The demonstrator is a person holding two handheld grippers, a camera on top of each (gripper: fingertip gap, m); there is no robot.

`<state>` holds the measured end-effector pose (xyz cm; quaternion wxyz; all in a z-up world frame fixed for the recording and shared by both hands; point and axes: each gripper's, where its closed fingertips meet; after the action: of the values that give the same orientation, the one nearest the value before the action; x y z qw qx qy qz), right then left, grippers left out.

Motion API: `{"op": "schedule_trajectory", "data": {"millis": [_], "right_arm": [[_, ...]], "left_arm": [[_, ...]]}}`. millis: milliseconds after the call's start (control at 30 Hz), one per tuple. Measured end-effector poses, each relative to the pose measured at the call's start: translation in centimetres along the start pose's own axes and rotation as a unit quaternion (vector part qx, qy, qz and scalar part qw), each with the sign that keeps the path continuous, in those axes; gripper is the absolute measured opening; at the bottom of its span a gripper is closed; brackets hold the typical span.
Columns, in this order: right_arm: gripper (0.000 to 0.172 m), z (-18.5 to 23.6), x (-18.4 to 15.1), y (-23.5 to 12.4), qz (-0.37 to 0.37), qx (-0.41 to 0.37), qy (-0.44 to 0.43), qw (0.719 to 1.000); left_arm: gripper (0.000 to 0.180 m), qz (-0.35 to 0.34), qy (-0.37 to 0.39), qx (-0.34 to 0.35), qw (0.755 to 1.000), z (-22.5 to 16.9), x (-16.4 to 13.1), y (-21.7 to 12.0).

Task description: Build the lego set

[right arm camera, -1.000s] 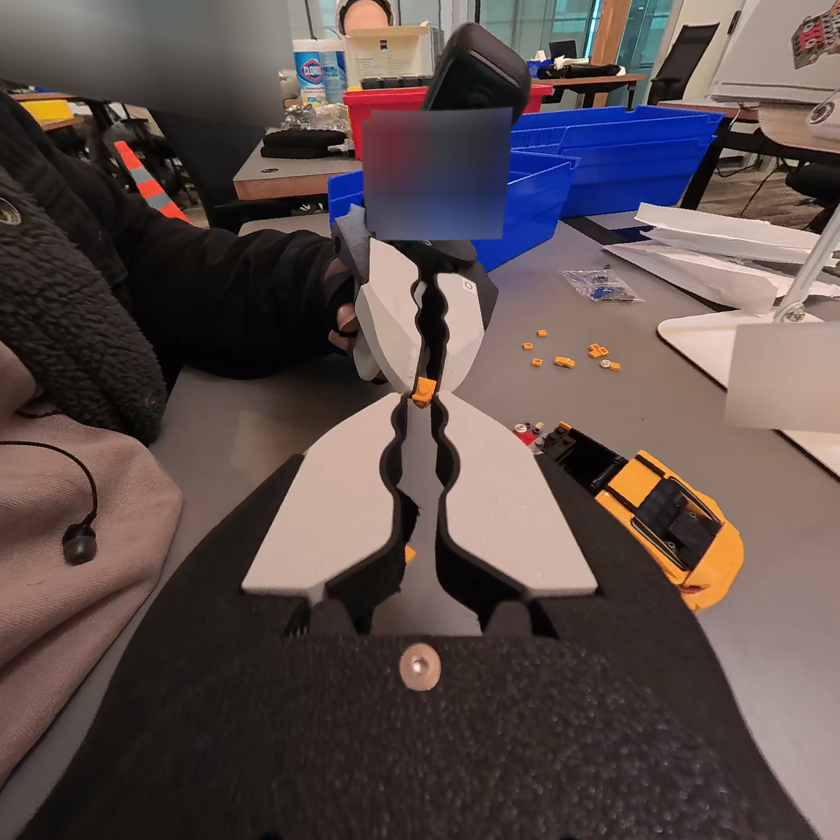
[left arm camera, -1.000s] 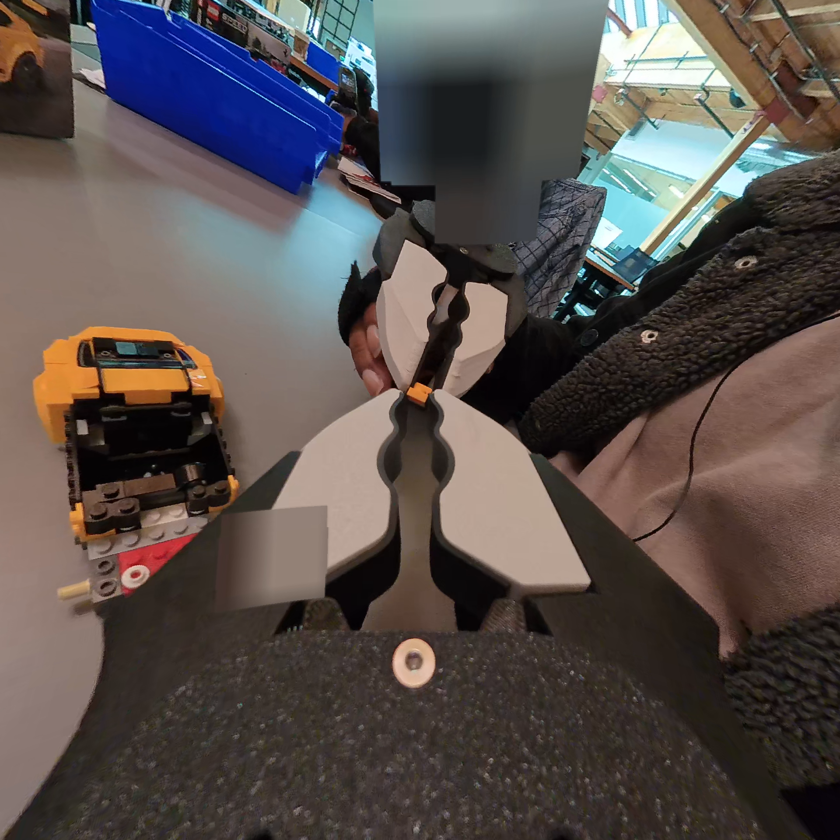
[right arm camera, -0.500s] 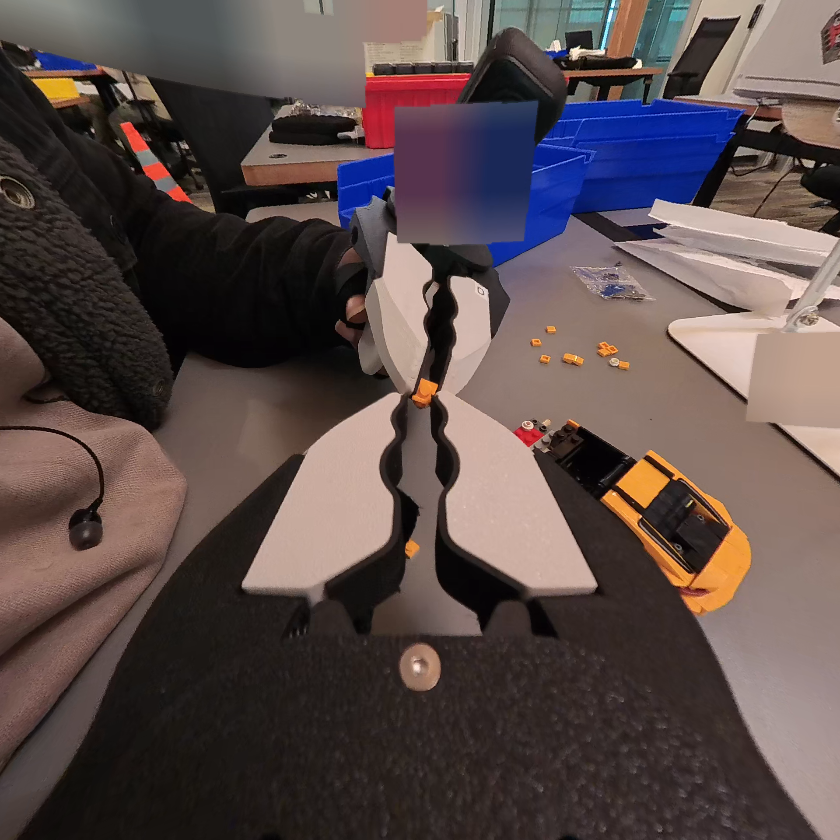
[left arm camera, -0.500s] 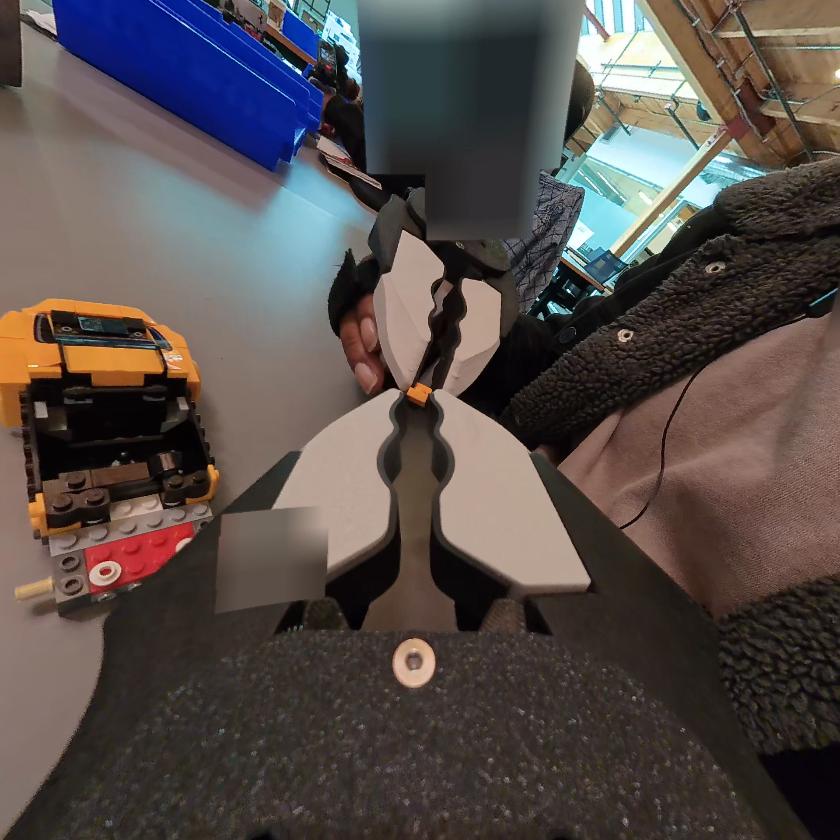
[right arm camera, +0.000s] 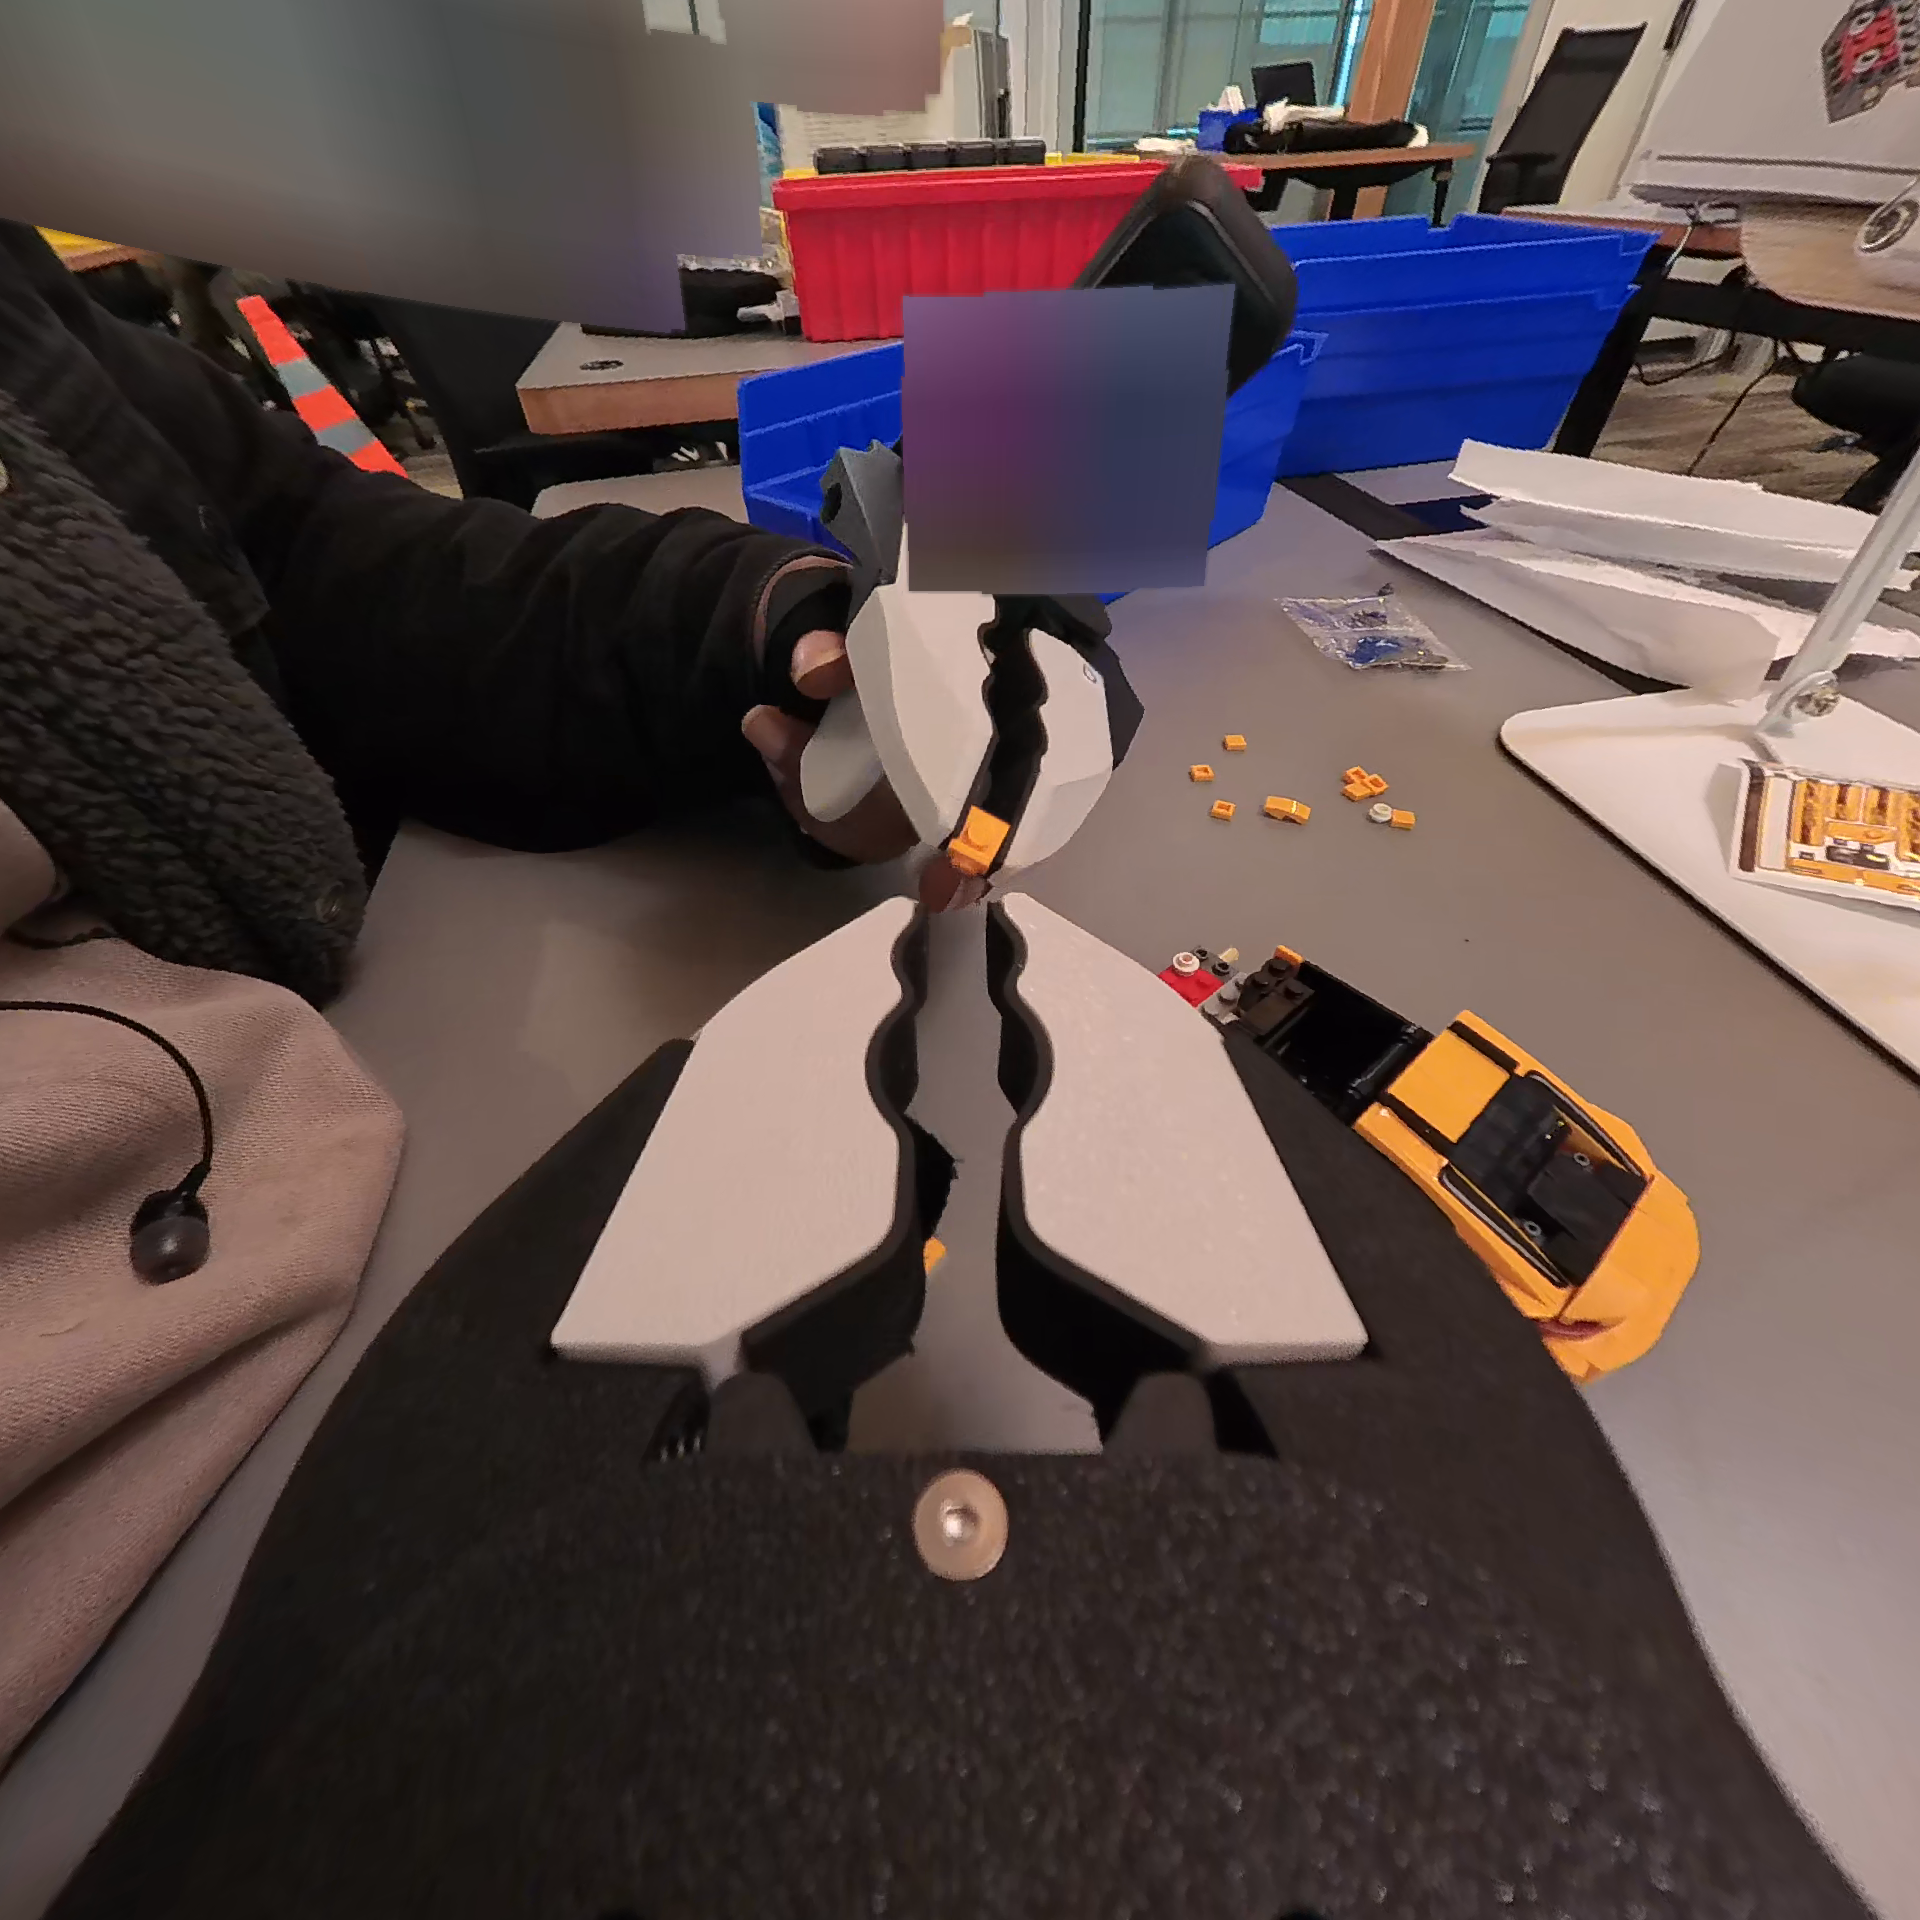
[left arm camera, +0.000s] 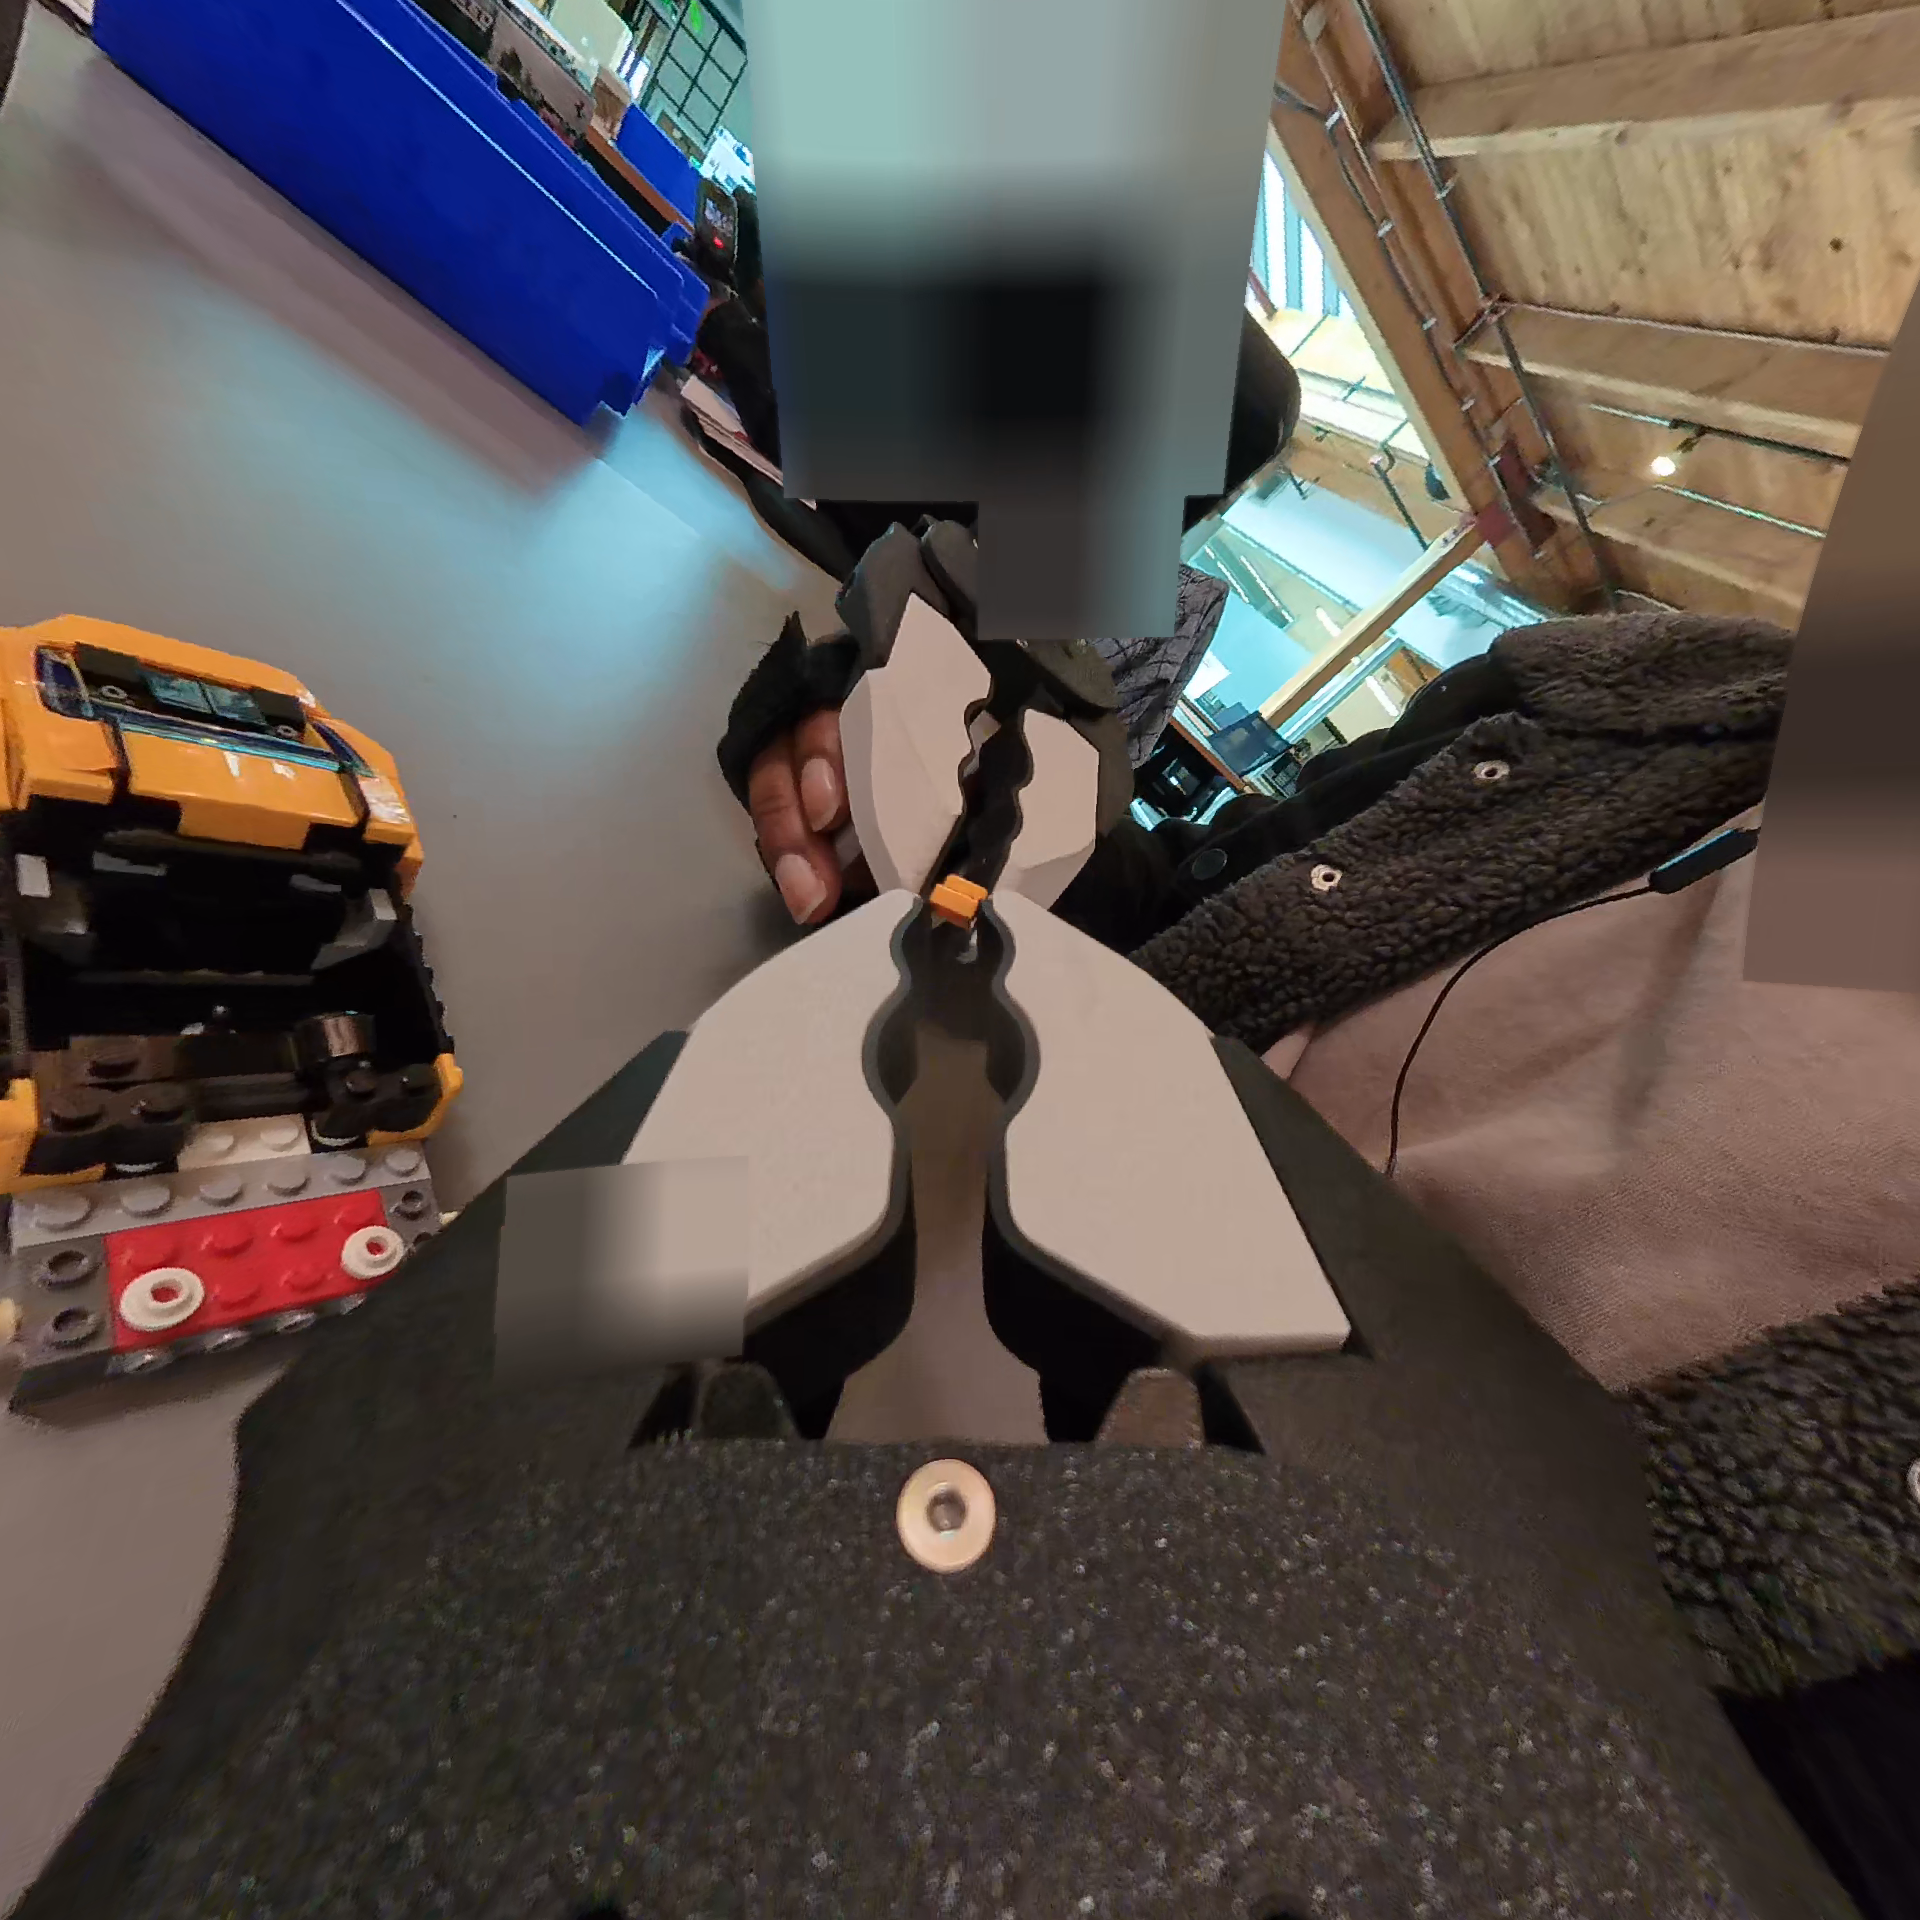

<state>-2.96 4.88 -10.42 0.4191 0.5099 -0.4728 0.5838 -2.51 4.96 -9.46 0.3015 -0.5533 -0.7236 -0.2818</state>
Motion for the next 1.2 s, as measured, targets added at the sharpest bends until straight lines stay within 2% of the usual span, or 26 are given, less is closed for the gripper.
{"op": "schedule_trajectory", "data": {"millis": [233, 500, 633, 900, 1033, 1100, 1200], "right_arm": [[0.011, 0.1, 0.2, -0.1, -0.007, 0.012, 0.029, 0.999], [0.009, 0.3, -0.5, 0.1, 0.014, 0.023, 0.043, 0.999], [0.008, 0.9, -0.5, 0.1, 0.015, 0.043, 0.048, 0.998], [0.007, 1.0, -0.1, 0.0, 0.005, 0.047, 0.044, 0.998], [0.007, 0.6, 0.0, -0.1, 0.003, 0.035, 0.043, 0.998], [0.007, 0.2, 0.1, -0.3, -0.001, 0.025, 0.045, 0.999], [0.007, -0.7, 0.4, -0.7, -0.008, 0.001, 0.045, 0.999]], "left_arm": [[0.008, 0.017, 0.028, 0.012, 0.999, 0.2, -0.6, 0.2], [0.008, 0.06, 0.124, 0.059, 0.989, 0.8, -1.5, 0.3], [0.008, 0.077, 0.168, 0.056, 0.981, 0.3, -1.8, 0.2], [0.01, 0.07, 0.178, 0.045, 0.98, -0.1, -1.6, 0.3], [0.019, 0.064, 0.176, 0.049, 0.981, 0.0, -1.3, 0.1], [0.024, 0.059, 0.179, 0.072, 0.979, 0.7, -0.8, -0.3], [0.032, 0.074, 0.212, 0.19, 0.956, 4.1, 0.1, -2.1]]}}
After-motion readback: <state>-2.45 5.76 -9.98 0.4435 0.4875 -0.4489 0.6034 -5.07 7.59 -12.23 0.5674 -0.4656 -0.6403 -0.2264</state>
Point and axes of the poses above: each gripper's, where its closed fingertips meet, y out along the fingers, x out of its top, z = x × y across the jaws, and after that the axes turned 5 degrees about -z, right-handed
